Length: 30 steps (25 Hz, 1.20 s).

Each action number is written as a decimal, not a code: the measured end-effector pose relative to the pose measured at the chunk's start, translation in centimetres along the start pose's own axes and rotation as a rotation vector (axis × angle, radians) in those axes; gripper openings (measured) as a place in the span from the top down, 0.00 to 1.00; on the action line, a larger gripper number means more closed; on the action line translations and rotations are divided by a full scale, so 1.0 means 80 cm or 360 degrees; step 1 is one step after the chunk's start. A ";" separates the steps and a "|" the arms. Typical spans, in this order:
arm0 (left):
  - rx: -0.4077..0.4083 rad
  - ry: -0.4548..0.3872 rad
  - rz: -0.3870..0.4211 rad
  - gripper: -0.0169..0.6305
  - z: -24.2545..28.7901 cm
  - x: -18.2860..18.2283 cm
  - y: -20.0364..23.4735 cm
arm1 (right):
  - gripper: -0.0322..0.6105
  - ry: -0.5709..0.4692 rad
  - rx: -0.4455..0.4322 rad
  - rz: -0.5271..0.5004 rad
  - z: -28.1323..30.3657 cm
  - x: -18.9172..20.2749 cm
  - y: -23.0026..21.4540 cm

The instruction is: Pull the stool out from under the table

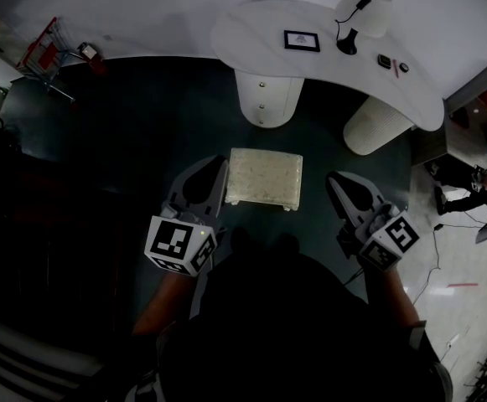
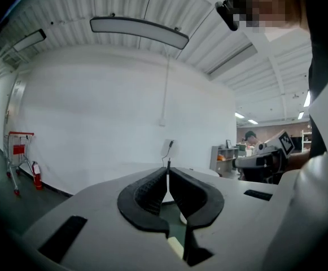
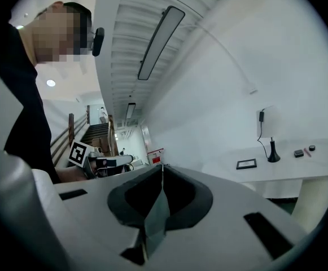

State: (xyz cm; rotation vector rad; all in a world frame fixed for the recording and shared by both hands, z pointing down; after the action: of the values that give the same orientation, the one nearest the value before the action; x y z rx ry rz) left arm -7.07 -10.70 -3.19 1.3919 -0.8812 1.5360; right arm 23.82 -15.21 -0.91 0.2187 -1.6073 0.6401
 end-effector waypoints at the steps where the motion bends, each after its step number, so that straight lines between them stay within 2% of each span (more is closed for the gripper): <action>1: -0.0006 -0.0008 0.0015 0.94 -0.002 0.000 0.001 | 0.92 -0.0016 0.0009 -0.0004 0.001 -0.002 0.001; 6: -0.0039 -0.0034 0.0057 0.94 -0.007 -0.003 0.003 | 0.92 -0.0064 0.0058 -0.0051 0.003 -0.011 0.003; 15: -0.0027 0.0001 0.0021 0.94 -0.004 0.004 0.005 | 0.92 -0.0088 0.0173 -0.0112 0.006 -0.011 -0.009; 30: -0.0011 0.0042 0.0020 0.94 0.002 0.008 0.009 | 0.93 -0.0094 0.0199 -0.0155 0.009 -0.014 -0.004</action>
State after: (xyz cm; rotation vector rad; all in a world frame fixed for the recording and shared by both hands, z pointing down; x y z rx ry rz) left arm -7.72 -11.03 -2.53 1.3602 -0.8799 1.5558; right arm 23.54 -16.13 -1.89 0.4088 -1.6042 0.6647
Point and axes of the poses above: the fingertips, and each gripper's own axes: z forward along the fingers, y to its left, x out of its underside, the point moved 10 cm from there along -z, backward along the fingers, and after that the axes turned 3 degrees about -y, right-handed, at the moved point
